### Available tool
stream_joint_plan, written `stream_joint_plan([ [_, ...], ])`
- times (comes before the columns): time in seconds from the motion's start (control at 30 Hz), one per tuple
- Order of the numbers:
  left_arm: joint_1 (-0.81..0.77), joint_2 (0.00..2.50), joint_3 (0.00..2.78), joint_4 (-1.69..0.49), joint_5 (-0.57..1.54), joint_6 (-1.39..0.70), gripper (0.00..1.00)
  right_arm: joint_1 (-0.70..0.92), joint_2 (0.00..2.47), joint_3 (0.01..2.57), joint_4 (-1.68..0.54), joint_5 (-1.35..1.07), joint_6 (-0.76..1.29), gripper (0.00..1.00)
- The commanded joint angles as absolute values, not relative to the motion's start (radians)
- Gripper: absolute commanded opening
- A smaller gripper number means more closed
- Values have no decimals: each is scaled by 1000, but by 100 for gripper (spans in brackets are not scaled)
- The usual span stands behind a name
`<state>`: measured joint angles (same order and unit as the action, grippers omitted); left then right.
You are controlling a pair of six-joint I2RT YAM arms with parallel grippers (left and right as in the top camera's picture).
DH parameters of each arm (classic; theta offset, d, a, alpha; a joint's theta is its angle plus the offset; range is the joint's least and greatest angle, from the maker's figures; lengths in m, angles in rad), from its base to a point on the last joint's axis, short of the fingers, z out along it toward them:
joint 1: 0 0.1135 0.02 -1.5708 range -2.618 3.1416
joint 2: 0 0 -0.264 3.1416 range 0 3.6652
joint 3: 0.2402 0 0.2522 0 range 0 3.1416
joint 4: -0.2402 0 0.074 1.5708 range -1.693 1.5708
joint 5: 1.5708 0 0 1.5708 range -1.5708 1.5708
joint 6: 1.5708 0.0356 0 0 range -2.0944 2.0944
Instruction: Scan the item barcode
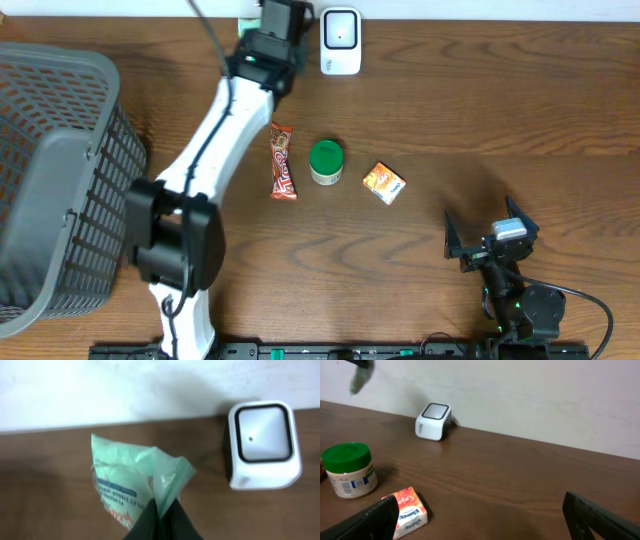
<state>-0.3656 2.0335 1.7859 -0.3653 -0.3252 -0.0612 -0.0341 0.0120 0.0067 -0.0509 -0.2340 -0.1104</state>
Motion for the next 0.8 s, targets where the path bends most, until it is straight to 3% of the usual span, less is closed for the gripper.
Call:
stream_joint_plan([
  [0.0, -426, 2119, 1789, -250, -514, 155, 7, -25, 7, 6, -56, -234, -113, 99],
  [0.37, -513, 2307, 1795, 139, -596, 512, 7, -25, 7, 6, -56, -234, -113, 99],
  [0.77, -522, 2465, 1848, 310, -588, 749, 7, -25, 7, 6, -56, -234, -113, 99],
])
